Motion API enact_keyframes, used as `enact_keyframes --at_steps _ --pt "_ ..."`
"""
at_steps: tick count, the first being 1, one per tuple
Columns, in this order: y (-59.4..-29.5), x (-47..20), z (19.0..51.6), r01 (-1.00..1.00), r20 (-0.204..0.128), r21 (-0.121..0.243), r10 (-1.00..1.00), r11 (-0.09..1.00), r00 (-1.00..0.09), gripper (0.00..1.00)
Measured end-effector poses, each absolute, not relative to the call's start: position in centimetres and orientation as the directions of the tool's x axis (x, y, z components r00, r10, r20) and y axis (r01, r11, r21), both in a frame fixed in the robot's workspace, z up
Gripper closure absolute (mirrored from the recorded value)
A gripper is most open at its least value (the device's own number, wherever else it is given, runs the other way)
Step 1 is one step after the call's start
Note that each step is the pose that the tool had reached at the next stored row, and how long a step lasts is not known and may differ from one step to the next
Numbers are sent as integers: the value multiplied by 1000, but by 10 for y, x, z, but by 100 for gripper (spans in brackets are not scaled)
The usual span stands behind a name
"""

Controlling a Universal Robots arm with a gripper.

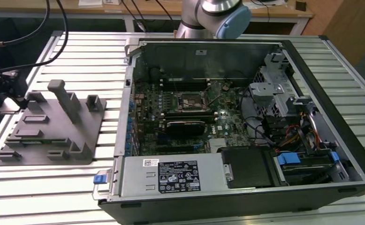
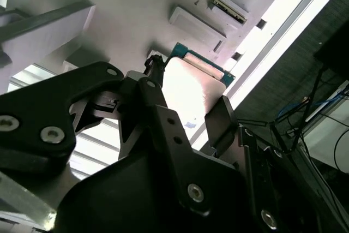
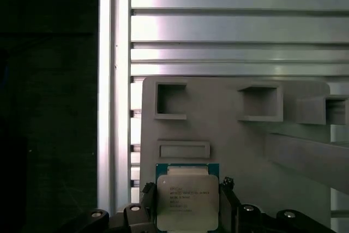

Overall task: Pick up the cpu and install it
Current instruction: 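Pick up the cpu and move it towards the insertion slot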

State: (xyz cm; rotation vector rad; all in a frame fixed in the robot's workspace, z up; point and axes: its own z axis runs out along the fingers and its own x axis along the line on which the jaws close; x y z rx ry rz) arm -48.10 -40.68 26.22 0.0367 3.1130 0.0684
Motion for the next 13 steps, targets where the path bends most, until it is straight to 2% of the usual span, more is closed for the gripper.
enact_keyframes --at_steps 13 --pt "-407 -481 296 23 -27 44 24 999 -999 45"
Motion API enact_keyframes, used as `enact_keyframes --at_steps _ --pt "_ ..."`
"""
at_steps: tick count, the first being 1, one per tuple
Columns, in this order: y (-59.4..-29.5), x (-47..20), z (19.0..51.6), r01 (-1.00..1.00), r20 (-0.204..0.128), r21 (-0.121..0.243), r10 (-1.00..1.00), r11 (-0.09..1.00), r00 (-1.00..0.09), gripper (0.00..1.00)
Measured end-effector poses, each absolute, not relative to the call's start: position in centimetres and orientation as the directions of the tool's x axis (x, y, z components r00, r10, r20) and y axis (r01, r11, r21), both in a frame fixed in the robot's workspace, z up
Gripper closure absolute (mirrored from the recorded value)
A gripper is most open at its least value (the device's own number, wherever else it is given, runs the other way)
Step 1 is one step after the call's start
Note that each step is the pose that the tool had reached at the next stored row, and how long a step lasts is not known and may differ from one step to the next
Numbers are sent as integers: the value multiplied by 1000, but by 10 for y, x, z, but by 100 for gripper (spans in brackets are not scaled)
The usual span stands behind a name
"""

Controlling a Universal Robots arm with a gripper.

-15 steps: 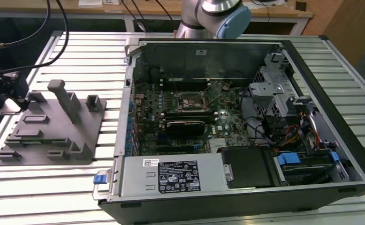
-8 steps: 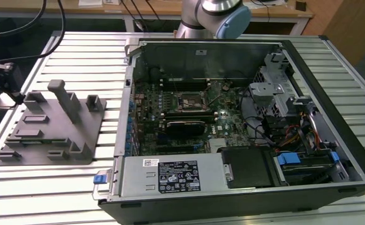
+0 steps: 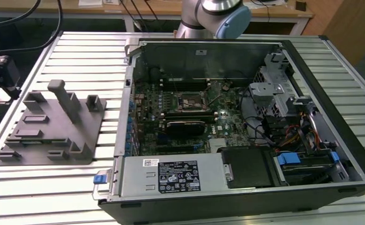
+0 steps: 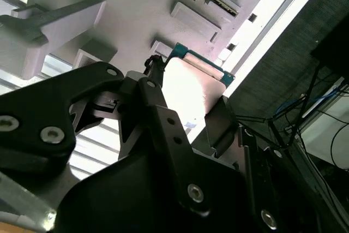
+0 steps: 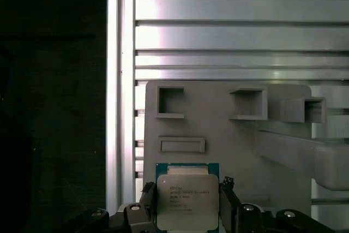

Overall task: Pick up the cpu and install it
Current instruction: 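Pick up the cpu and move it towards the insertion slot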

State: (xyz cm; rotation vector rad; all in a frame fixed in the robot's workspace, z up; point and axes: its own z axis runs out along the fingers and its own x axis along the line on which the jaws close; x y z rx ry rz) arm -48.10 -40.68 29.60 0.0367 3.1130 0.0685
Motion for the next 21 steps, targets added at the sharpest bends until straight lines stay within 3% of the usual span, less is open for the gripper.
enact_keyframes --at_steps 21 --pt "-407 -481 338 23 -27 44 24 999 -999 45"
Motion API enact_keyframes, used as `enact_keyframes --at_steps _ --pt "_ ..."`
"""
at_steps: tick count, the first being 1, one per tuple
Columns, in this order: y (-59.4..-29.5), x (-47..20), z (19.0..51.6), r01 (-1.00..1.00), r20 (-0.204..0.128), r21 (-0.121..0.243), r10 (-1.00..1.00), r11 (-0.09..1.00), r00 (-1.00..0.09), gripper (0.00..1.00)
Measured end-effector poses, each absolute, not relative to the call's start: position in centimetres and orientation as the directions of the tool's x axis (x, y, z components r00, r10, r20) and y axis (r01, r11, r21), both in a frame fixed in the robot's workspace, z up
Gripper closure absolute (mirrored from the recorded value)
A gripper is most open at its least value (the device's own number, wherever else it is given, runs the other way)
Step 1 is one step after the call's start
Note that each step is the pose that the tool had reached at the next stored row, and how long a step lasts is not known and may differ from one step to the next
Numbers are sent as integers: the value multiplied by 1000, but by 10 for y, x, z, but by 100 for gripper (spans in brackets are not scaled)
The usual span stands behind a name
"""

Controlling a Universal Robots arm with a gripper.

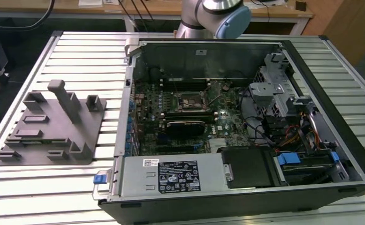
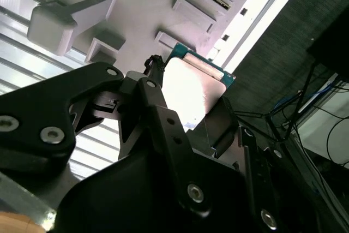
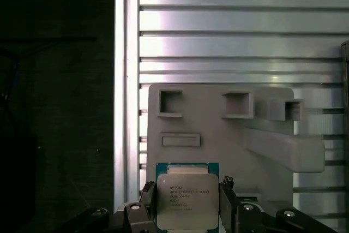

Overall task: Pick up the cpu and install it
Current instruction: 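Pick up the cpu and move it towards the insertion slot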

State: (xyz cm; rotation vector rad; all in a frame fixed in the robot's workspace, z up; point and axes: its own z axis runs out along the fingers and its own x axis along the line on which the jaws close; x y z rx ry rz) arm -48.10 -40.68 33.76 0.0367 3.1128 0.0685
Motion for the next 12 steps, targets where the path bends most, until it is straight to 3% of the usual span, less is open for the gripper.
enact_keyframes --at_steps 12 --pt "-407 -481 367 23 -27 44 24 999 -999 45"
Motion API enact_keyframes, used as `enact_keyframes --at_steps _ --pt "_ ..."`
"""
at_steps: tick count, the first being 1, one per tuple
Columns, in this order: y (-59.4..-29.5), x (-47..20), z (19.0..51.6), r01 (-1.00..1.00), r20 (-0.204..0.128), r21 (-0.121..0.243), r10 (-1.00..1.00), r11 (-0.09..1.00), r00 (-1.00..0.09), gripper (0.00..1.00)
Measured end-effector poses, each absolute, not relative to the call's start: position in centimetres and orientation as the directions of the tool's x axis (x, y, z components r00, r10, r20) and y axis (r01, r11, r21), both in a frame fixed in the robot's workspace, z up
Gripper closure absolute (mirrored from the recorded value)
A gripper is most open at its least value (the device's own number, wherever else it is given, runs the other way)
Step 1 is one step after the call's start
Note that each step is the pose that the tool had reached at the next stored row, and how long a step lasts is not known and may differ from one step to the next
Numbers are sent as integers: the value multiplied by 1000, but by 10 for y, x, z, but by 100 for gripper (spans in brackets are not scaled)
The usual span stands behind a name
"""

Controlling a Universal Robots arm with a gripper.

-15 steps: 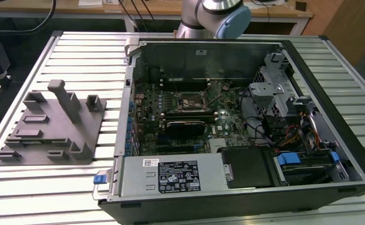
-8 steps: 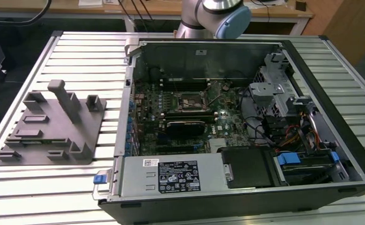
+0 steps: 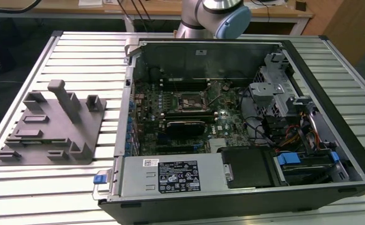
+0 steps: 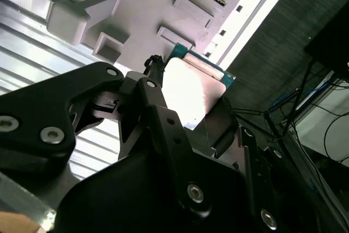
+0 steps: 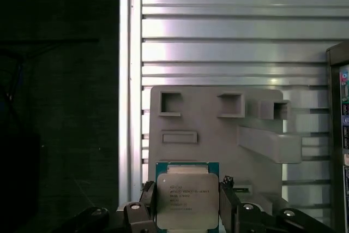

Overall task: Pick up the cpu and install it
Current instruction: 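Pick up the cpu and move it towards the insertion slot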

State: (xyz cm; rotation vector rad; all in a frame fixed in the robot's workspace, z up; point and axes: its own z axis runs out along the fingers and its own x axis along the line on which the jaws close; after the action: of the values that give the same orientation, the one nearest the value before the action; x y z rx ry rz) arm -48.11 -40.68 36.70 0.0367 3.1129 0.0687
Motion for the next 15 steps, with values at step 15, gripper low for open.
enact_keyframes --at_steps 15 --pt "-407 -481 380 23 -27 45 24 999 -999 45"
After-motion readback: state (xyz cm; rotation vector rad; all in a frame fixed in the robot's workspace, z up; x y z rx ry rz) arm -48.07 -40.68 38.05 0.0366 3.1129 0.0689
